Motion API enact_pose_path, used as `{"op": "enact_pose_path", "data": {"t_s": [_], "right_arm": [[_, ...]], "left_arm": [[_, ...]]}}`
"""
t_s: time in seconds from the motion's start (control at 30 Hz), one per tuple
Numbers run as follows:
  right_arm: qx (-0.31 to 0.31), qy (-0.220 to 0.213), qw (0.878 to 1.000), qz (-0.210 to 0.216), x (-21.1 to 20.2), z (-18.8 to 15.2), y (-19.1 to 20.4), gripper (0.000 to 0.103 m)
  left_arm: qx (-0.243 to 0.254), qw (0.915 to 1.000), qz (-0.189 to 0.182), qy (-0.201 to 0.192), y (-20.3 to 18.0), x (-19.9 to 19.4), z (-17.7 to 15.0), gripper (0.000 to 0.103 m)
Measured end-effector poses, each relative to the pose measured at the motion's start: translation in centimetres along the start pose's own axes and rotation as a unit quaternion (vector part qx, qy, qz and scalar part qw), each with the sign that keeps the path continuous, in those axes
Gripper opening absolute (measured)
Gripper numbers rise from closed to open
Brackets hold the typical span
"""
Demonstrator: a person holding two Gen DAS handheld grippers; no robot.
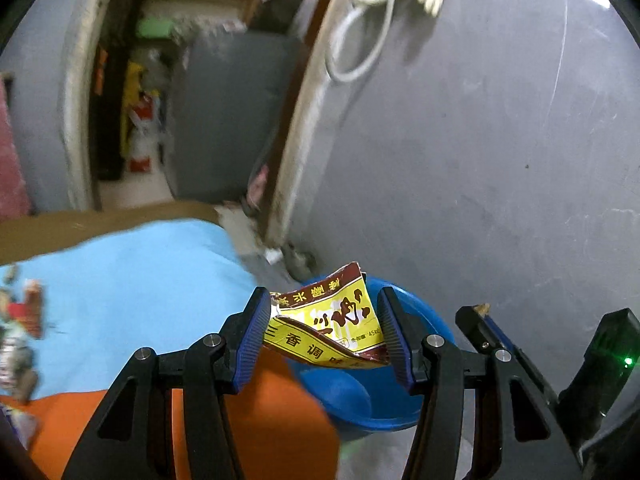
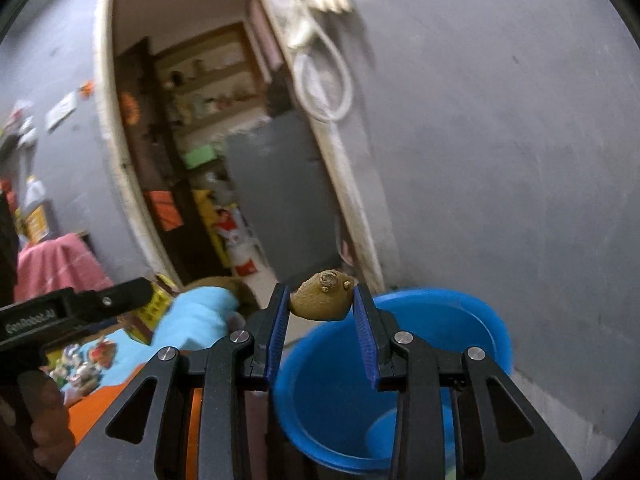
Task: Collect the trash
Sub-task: 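Carry both held items over the blue bucket and open both tools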
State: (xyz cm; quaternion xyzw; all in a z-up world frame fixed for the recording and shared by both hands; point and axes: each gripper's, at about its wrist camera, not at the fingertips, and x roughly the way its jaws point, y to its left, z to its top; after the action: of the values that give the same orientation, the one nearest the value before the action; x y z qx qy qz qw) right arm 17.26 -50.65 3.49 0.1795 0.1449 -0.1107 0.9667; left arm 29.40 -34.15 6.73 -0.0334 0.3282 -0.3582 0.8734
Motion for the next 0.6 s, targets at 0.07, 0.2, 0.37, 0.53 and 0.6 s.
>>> {"op": "enact_pose_path", "data": {"t_s": [0.07, 0.2, 0.37, 0.53, 0.6], "right_arm": [[0.019, 0.018, 1.0, -0.014, 0.6, -0.1, -1.4, 0.03], [0.053, 0.053, 0.997, -0.028, 1.5, -0.7, -3.3, 0.033], [0.067, 0.066, 0.995, -0.033, 1.7, -0.8, -3.6, 0.037], [0.067, 0.056, 0.995, -0.038, 1.2, -0.5, -3.5, 0.041], [0.07, 0.052, 0.995, -0.039, 1.5, -0.2, -3.4, 0.042]], "left_arm": [[0.0, 0.9997, -0.007, 0.023, -0.4, 2.2, 0.1, 0.05], [-0.005, 0.9981, -0.017, 0.059, -0.2, 5.2, 0.2, 0.051], [-0.022, 0.996, -0.021, 0.084, 0.3, 6.7, -0.1, 0.053], [-0.038, 0.9961, -0.025, 0.075, 0.4, 4.8, -0.7, 0.061], [-0.037, 0.9969, -0.023, 0.065, 0.6, 3.8, -0.4, 0.062]]}}
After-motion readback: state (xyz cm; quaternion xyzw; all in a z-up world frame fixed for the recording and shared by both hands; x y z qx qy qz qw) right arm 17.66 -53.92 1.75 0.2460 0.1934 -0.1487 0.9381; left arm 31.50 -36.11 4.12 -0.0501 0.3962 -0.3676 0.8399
